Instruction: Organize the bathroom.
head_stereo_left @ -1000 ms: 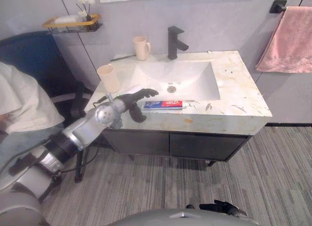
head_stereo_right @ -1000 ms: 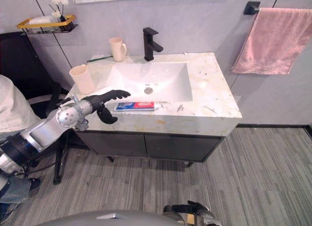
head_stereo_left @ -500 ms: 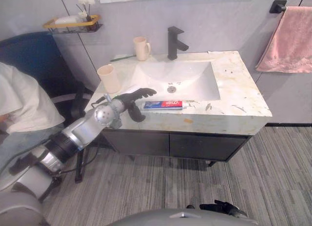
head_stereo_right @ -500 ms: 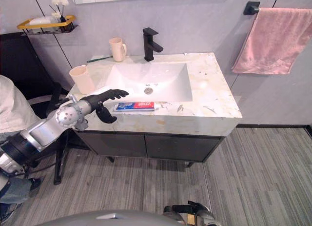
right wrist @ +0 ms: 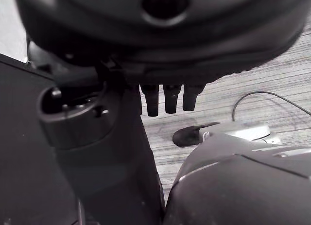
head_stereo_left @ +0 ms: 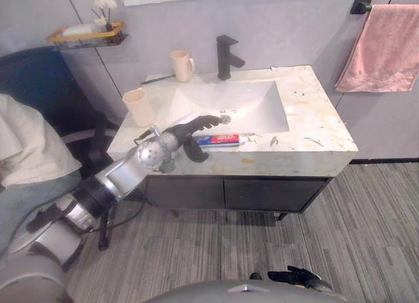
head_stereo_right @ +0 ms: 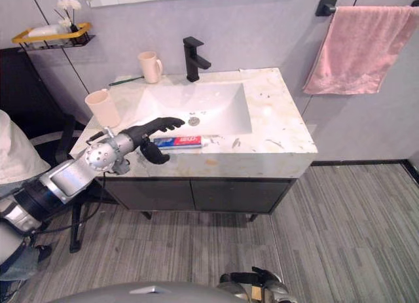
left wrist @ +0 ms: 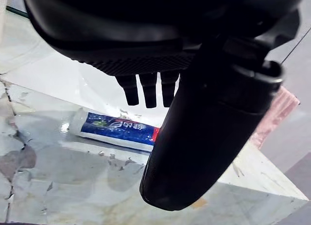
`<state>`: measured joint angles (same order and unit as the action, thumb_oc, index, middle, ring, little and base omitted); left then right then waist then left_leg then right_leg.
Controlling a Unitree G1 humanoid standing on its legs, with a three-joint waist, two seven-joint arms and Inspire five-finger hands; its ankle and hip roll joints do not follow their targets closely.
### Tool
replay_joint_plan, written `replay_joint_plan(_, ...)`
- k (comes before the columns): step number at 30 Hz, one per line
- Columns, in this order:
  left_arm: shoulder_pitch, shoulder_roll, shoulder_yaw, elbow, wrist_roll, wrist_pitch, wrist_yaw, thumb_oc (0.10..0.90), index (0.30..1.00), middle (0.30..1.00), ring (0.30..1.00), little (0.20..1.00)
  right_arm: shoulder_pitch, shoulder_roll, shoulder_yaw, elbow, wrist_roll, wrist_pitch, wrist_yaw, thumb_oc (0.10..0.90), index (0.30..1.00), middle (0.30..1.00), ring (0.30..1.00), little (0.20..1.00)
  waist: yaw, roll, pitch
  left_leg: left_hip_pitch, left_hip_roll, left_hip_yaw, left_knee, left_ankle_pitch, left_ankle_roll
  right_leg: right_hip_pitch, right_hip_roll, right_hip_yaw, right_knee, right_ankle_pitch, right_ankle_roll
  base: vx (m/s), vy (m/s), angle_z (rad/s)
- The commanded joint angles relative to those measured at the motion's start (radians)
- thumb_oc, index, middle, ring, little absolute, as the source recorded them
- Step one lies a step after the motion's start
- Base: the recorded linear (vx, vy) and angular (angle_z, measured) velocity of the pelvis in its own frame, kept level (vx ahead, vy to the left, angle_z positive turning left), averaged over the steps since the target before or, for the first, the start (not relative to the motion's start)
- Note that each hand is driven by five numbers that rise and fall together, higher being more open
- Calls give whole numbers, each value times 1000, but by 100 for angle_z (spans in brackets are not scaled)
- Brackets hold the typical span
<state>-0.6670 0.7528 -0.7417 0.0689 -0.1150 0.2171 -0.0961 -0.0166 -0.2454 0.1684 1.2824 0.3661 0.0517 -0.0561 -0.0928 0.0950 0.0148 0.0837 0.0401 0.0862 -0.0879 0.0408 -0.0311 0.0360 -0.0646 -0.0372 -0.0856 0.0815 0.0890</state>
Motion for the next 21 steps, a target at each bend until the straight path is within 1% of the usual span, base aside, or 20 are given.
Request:
replay_joint_plan(1,-271,5,77,47,-10,-53,64,800,900,900,900,900,17,-58,42,42,-6,6,-10,800,900,900,900,900,-8,-40,2,17,-34,-18,26,-45,32,38,32,-38,-2,-46,-25,0,0,0)
replay_joint_plan(8,-278,-2,52,102,17,-39,33,800,900,900,900,900,19,-63,43,38,-13,8,-15,800,900,900,900,900,-18,-39,4,15,-30,-11,36,-45,31,39,36,-28,-2,-47,-29,15,-13,-6)
replay_joint_plan(14,-269,6,40,115,28,-36,10,800,900,900,900,900,21,-70,43,42,-13,6,-19,800,900,900,900,900,-18,-35,8,11,-30,-13,38,-44,28,36,35,-30,-2,-46,-28,2,0,-1)
replay_joint_plan(21,-286,9,26,134,39,-32,9,800,900,900,900,900,20,-72,45,50,-10,-1,-10,800,900,900,900,900,-17,-40,7,8,-29,-12,40,-42,29,35,35,-33,-2,-46,-27,0,0,0)
